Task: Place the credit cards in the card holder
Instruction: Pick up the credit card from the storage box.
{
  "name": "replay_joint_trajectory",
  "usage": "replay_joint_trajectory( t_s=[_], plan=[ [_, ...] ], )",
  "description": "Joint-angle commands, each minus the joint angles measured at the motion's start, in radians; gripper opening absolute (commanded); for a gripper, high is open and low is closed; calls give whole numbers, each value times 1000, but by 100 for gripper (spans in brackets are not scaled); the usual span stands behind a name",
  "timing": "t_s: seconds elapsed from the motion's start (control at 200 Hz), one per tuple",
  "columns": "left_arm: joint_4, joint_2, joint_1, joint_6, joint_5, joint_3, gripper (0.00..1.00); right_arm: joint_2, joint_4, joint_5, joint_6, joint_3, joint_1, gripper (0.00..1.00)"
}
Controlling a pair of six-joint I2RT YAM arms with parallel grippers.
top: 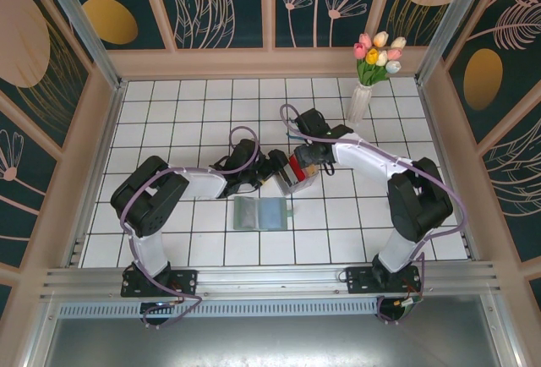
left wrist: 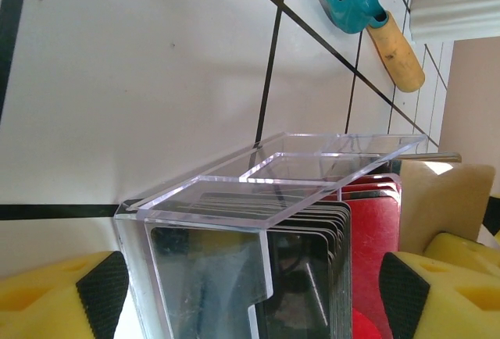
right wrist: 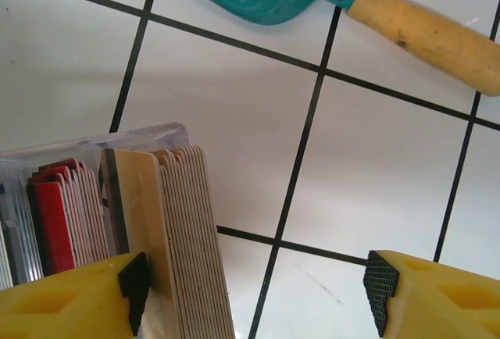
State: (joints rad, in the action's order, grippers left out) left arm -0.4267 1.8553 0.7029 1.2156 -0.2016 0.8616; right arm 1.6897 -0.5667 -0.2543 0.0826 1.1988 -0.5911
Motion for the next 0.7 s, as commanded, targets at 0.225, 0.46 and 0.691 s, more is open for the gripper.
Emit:
replay_joint_trajectory(
  t_s=[0.225,0.46,0.691],
  plan=[
    [42,79,4,-11,3,-4,85,-20,-54,-9,-15,41,-1,56],
    [44,79,4,-13,-1,0,85,-19,-58,-15,-12,47,-6,38],
    [46,79,4,-16,-1,1,85,-27,-64,-22,-9,59,-14,25]
  ],
)
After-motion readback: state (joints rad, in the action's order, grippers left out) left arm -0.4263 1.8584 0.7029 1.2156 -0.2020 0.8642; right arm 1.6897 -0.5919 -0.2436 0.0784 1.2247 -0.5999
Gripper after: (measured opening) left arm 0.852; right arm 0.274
